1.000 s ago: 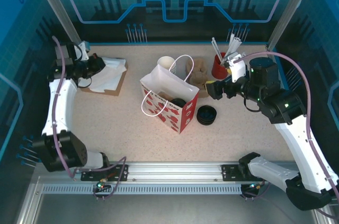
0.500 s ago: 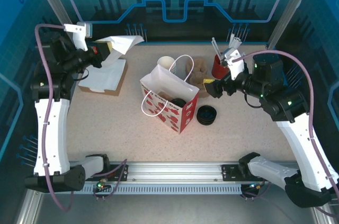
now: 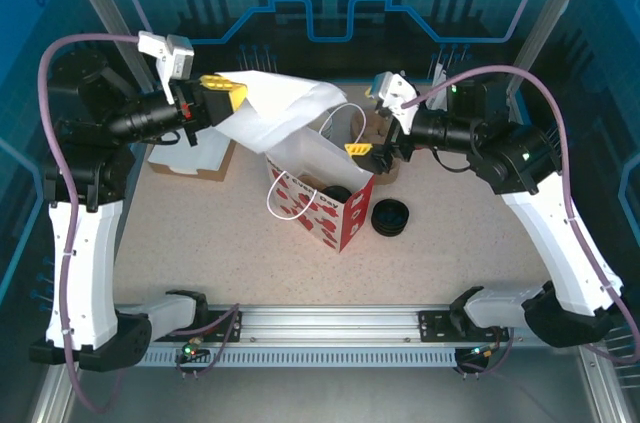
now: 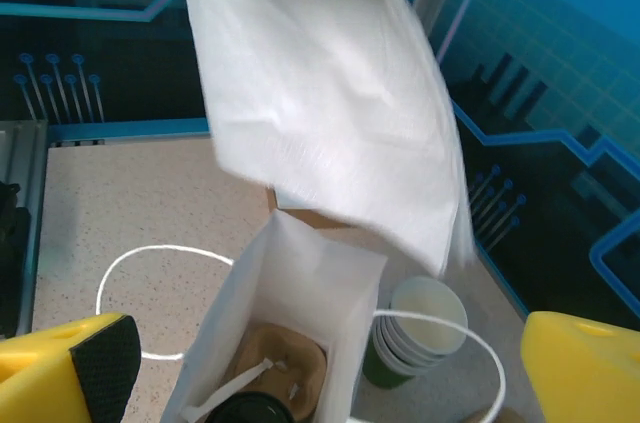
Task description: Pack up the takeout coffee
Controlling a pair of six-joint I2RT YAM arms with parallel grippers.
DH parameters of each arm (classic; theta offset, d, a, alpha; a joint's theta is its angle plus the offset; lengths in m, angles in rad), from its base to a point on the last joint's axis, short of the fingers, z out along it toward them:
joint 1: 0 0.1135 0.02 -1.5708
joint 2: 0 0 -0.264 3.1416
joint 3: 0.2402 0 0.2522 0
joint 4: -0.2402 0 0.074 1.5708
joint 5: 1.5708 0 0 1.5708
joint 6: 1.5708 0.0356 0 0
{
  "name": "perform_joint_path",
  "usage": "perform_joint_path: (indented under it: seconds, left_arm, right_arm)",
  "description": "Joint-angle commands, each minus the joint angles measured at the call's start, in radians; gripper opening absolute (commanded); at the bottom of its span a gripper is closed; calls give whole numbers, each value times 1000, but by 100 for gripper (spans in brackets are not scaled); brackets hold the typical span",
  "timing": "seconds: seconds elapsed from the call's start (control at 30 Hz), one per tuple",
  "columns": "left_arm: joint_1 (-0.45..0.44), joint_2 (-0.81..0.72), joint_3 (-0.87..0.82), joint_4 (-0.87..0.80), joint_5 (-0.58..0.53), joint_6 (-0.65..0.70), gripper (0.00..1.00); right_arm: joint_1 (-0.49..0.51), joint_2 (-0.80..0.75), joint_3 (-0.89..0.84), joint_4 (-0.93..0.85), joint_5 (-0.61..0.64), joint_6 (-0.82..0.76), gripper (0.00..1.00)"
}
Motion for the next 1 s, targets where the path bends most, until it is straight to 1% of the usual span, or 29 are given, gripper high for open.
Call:
perform_joint_path:
  seconds: [0.0, 0.1, 0.23, 0.57, 0.8, 0.97]
  left_arm:
    - [-27, 17, 27, -52, 50, 66, 0]
    - [-50, 20, 22, -74, 47, 111, 0]
    - [-100, 12, -7, -81, 34, 195, 0]
    - [-204, 24, -35, -95, -6, 351, 0]
    - [-272, 27, -65, -89, -48, 469, 0]
    - [-291, 30, -78, -74, -74, 514, 0]
  right_arm:
    - [16, 9, 69, 12, -79, -42, 100]
    - [19, 22, 117, 2, -110, -34, 100]
    - [31, 38, 154, 4, -119, -5, 100]
    - [84, 176, 327, -66, -95, 156, 100]
    - [94, 241, 364, -91, -129, 281, 100]
    - [97, 272, 373, -126, -202, 328, 90]
